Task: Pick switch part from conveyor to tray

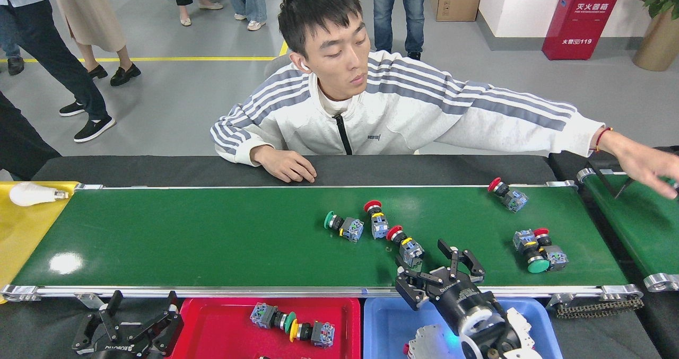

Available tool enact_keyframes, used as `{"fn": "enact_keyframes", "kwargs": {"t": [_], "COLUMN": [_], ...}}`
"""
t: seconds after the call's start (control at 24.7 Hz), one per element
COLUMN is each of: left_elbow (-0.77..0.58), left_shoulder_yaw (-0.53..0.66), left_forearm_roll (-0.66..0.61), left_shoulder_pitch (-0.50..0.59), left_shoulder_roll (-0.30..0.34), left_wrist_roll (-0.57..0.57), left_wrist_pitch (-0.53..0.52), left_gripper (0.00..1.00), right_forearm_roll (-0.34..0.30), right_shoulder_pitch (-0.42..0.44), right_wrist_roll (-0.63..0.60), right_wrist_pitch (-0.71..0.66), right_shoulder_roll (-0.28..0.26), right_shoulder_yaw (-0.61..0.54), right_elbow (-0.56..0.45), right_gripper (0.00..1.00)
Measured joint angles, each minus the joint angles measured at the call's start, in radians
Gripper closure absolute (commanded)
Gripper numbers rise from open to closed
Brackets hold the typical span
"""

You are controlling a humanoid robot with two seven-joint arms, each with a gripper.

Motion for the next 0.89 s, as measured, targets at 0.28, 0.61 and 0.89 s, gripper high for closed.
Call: {"fn": "enact_keyframes", "kwargs": {"t": [0.28, 0.61, 0.89], "left_elbow": [0.013, 0.153, 0.261], "left_shoulder_yaw": [-0.187, -0.275, -0.377], "left_forearm_roll": [-0.003, -0.005, -0.005], "left_shoulder_pitch": [-0.113, -0.219, -0.304], "left_shoulder_roll": [-0.010, -0.021, -0.041], "left_wrist_roll": [-0.005, -0.011, -0.025], "left_wrist_pitch": [-0.021, 0.050, 0.139], "left_gripper": [0.00, 0.00, 0.00], "right_forearm_roll": [0.000, 0.000, 0.000], "right_shoulder_pitch": [-0.041, 0.008, 0.139], "right_wrist_roll": [0.011, 0.012, 0.013], "right_wrist_pitch": [0.034, 0.033, -0.031], "right_shoulder_roll": [0.000, 0.000, -0.002], "right_shoulder_yaw": [0.058, 0.188, 0.401], "right_elbow": [0.028, -0.111, -0.313], "right_gripper": [0.96, 0.97, 0.00]}}
